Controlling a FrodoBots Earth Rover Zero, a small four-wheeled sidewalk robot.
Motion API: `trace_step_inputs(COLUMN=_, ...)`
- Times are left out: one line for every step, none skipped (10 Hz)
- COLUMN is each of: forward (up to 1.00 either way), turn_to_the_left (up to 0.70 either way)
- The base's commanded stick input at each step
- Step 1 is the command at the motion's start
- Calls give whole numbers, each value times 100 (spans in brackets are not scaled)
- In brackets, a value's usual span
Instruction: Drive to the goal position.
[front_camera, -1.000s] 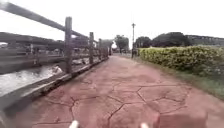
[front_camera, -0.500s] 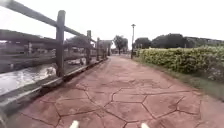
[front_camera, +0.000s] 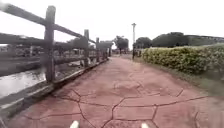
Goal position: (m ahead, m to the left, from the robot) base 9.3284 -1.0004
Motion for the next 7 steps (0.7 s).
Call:
trace_step_inputs(forward=70, turn_to_the_left=0)
trace_step_inputs(forward=70, turn_to_the_left=0)
trace_step_inputs(forward=70, turn_to_the_left=0)
trace_step_inputs(forward=70, turn_to_the_left=0)
trace_step_inputs(forward=70, turn_to_the_left=0)
trace_step_inputs(forward=70, turn_to_the_left=0)
trace_step_inputs(forward=70, turn_to_the_left=0)
